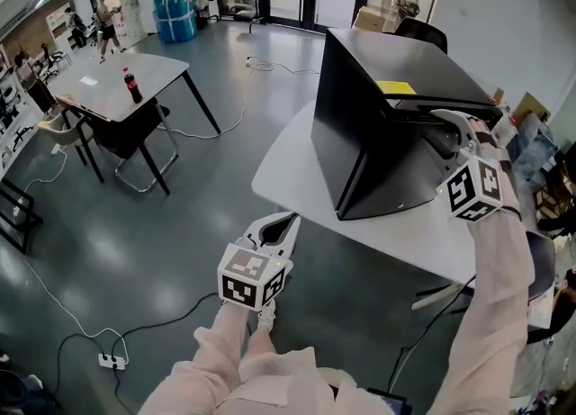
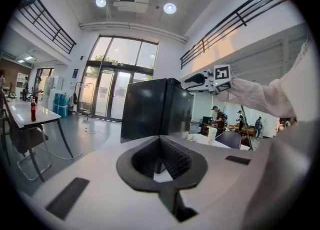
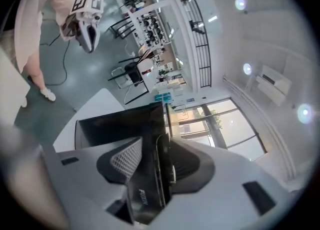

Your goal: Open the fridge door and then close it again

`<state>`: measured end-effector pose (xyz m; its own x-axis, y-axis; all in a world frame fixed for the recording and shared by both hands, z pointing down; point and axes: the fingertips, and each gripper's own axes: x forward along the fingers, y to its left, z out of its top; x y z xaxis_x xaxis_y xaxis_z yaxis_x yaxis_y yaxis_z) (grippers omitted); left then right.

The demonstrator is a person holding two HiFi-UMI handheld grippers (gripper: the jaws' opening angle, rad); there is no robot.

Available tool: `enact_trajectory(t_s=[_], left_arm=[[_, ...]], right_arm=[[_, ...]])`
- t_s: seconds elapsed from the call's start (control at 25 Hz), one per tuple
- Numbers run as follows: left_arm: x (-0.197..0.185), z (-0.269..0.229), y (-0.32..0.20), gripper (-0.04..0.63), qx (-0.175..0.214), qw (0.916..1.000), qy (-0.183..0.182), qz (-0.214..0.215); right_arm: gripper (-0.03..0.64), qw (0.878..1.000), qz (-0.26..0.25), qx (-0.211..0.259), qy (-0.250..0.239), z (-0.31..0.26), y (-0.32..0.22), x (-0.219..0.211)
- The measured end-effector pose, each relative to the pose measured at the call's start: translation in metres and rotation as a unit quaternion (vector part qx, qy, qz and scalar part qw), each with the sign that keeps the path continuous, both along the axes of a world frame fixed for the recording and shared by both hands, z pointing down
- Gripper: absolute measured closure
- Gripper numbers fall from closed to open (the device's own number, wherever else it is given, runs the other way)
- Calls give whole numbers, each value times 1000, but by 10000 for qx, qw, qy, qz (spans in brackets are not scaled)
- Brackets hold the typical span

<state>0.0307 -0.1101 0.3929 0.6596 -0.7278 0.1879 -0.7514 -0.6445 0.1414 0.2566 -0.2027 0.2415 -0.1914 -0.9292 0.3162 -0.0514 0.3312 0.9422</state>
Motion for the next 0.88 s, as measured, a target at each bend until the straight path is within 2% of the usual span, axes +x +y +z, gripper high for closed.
enact_trajectory(t_s=[0.12, 0.24, 0.36, 0.52, 0.68, 0.88], left_arm=[[10, 0, 11, 584, -1, 9999, -6, 101], [21, -4, 19, 584, 21, 9998, 99, 178], [30, -6, 26, 584, 58, 9996, 172, 235], [39, -6, 35, 584, 51, 9992, 292, 269], [48, -5, 45, 584, 61, 9989, 363, 295], [56, 3, 57, 584, 19, 9987, 391, 321]], right_arm=[[451, 9983, -198, 8, -554, -2, 24, -10], [431, 9856, -382, -194, -1633, 1, 49, -21], [425, 9547, -504, -342, -2912, 0, 75, -30], [425, 9032, -466, -424, -4246, 4, 108, -32], [431, 8688, -215, -459, -4925, 26, 137, -30], [457, 8393, 178, -559, -5405, 68, 165, -38]])
